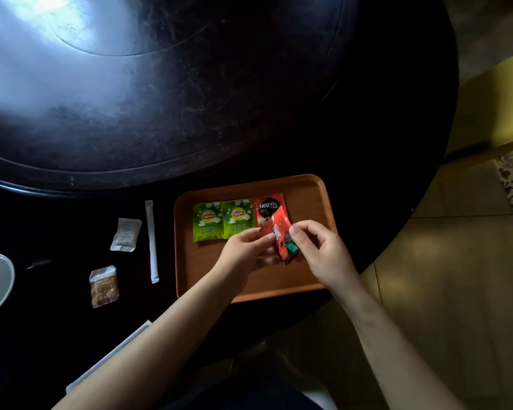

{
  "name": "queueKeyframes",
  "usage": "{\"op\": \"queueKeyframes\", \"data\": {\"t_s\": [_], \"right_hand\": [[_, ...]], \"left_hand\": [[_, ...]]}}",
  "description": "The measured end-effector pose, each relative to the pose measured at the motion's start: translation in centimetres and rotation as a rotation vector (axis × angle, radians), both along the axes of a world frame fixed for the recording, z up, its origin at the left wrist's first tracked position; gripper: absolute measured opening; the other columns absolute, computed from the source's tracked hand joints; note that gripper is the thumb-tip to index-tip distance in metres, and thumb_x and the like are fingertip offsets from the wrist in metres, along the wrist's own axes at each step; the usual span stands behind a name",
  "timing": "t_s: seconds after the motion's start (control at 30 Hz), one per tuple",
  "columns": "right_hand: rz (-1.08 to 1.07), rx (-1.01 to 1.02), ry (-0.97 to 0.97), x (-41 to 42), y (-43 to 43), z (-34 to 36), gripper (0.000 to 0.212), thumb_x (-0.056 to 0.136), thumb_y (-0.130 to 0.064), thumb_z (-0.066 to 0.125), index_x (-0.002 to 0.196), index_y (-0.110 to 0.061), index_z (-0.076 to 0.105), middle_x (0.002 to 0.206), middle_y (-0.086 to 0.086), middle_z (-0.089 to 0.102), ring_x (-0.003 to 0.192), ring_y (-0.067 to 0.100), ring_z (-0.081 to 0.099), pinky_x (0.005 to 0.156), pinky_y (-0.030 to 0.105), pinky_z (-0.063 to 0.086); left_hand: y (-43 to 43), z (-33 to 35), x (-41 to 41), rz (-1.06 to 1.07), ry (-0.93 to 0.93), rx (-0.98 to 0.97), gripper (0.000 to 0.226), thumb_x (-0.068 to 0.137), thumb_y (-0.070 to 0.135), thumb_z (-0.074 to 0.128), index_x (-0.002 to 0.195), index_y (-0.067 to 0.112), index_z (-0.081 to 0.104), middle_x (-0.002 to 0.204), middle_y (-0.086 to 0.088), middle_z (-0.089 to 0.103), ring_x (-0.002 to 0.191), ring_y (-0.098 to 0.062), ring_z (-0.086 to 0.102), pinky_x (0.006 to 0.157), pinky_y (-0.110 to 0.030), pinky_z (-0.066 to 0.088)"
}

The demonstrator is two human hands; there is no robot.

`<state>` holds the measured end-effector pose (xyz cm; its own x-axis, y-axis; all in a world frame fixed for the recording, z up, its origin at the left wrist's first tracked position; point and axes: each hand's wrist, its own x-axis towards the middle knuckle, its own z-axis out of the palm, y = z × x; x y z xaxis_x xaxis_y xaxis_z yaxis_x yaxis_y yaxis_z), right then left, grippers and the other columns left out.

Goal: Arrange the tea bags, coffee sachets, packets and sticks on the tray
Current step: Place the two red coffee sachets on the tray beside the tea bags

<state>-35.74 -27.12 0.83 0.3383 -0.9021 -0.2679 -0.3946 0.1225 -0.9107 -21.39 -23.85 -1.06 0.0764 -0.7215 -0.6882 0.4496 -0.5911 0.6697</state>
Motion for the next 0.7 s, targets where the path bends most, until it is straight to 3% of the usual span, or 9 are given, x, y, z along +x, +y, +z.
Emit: {"op": "queueKeyframes", "data": {"t_s": [0.1, 0.17, 0.27, 0.33, 0.4, 0.47, 0.53, 0.63, 0.7], "right_hand": [[0.063, -0.091, 0.035, 0.2, 0.8, 0.0, 0.032, 0.087, -0.033, 0.056, 0.115, -0.02, 0.061, 0.11, -0.007, 0.059, 0.107, 0.006, 0.056, 0.09, 0.01, 0.043], [0.135, -0.215, 0.113, 0.6, 1.5, 0.0, 0.042, 0.086, -0.04, 0.053, 0.122, -0.018, 0.058, 0.116, -0.003, 0.054, 0.112, 0.008, 0.049, 0.095, 0.005, 0.034], [0.174, -0.363, 0.247, 1.0, 2.3, -0.2, 0.055, 0.085, -0.054, 0.039, 0.124, -0.019, 0.057, 0.122, 0.002, 0.051, 0.112, 0.011, 0.038, 0.095, 0.001, 0.022], [0.094, -0.415, 0.276, 1.0, 2.4, -0.6, 0.042, 0.09, -0.044, 0.043, 0.118, -0.02, 0.063, 0.121, 0.005, 0.054, 0.109, 0.015, 0.041, 0.092, 0.008, 0.027], [-0.009, -0.432, 0.296, 1.1, 2.2, -0.9, 0.024, 0.089, -0.026, 0.055, 0.108, -0.02, 0.069, 0.118, 0.006, 0.057, 0.107, 0.018, 0.044, 0.089, 0.016, 0.033], [-0.101, -0.364, 0.251, 1.0, 1.9, -1.5, 0.02, 0.083, -0.012, 0.063, 0.101, -0.017, 0.069, 0.113, 0.006, 0.058, 0.107, 0.018, 0.049, 0.088, 0.02, 0.039], [-0.185, -0.214, 0.113, 0.7, 1.4, -1.6, 0.023, 0.081, -0.007, 0.063, 0.103, -0.015, 0.064, 0.106, 0.004, 0.06, 0.101, 0.016, 0.057, 0.086, 0.022, 0.048], [-0.219, -0.01, -0.004, 0.2, 0.2, -1.6, 0.023, 0.083, -0.009, 0.063, 0.104, -0.017, 0.058, 0.091, -0.008, 0.061, 0.088, 0.006, 0.06, 0.072, 0.008, 0.05], [-0.211, 0.013, 0.01, -0.2, -1.0, -1.7, 0.018, 0.082, -0.009, 0.064, 0.099, -0.016, 0.061, 0.085, -0.01, 0.061, 0.083, 0.005, 0.06, 0.068, 0.007, 0.05]], "left_hand": [[-0.3, 0.1, 0.0, 0.08, 0.144, -0.015, 0.015, 0.087, 0.006, 0.055, 0.1, 0.005, 0.063, 0.076, -0.003, 0.072, 0.064, -0.01, 0.068, 0.062, -0.021, 0.058], [-0.6, 0.2, 0.1, 0.127, 0.192, -0.013, 0.019, 0.088, 0.005, 0.053, 0.105, 0.003, 0.061, 0.082, -0.006, 0.072, 0.069, -0.012, 0.069, 0.058, -0.019, 0.058], [-0.8, 0.5, 0.0, 0.185, 0.272, -0.006, 0.018, 0.09, 0.013, 0.049, 0.096, 0.002, 0.063, 0.072, -0.005, 0.074, 0.063, -0.011, 0.069, 0.051, -0.018, 0.055], [-0.7, 0.5, -0.1, 0.224, 0.35, 0.006, 0.034, 0.094, 0.03, 0.043, 0.093, 0.004, 0.064, 0.071, -0.005, 0.074, 0.062, -0.012, 0.069, 0.052, -0.022, 0.057], [-0.5, 0.4, 0.0, 0.21, 0.401, -0.008, 0.049, 0.093, 0.045, 0.038, 0.105, 0.004, 0.061, 0.086, -0.009, 0.074, 0.076, -0.016, 0.069, 0.066, -0.027, 0.058], [-0.4, 0.4, 0.0, 0.176, 0.392, -0.019, 0.041, 0.093, 0.037, 0.043, 0.109, 0.003, 0.06, 0.089, -0.009, 0.073, 0.078, -0.016, 0.069, 0.068, -0.027, 0.058], [-0.3, 0.4, -0.1, 0.136, 0.341, -0.028, 0.023, 0.093, 0.019, 0.046, 0.101, 0.004, 0.061, 0.08, -0.007, 0.075, 0.071, -0.015, 0.07, 0.063, -0.026, 0.06], [-0.6, 0.5, -0.3, 0.08, 0.241, -0.064, 0.016, 0.092, 0.011, 0.047, 0.096, 0.006, 0.062, 0.078, -0.005, 0.074, 0.072, -0.016, 0.07, 0.066, -0.029, 0.059], [-1.1, 0.3, -0.4, 0.033, 0.129, -0.099, 0.016, 0.091, 0.011, 0.048, 0.096, 0.007, 0.063, 0.084, -0.006, 0.072, 0.077, -0.017, 0.068, 0.073, -0.03, 0.057]]}}
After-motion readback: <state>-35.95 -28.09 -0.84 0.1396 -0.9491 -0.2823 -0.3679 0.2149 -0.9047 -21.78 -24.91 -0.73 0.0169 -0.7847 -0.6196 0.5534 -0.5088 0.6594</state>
